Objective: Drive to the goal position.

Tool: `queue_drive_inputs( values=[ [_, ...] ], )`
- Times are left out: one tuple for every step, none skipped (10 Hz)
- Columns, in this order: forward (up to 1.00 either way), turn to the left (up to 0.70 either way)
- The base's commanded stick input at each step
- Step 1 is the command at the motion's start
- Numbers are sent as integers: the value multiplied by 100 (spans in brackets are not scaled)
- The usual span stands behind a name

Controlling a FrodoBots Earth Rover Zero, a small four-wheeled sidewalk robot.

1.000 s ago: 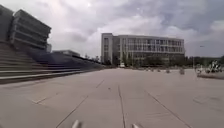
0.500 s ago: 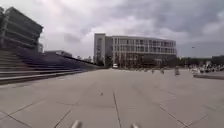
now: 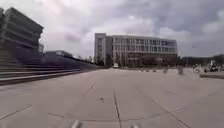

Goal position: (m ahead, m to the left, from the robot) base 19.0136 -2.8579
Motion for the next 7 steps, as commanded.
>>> queue_drive_inputs(
  values=[
    [85, 0],
    [85, 0],
    [85, 0],
    [85, 0],
    [85, 0],
    [85, 0],
    [85, 0]
  ],
)
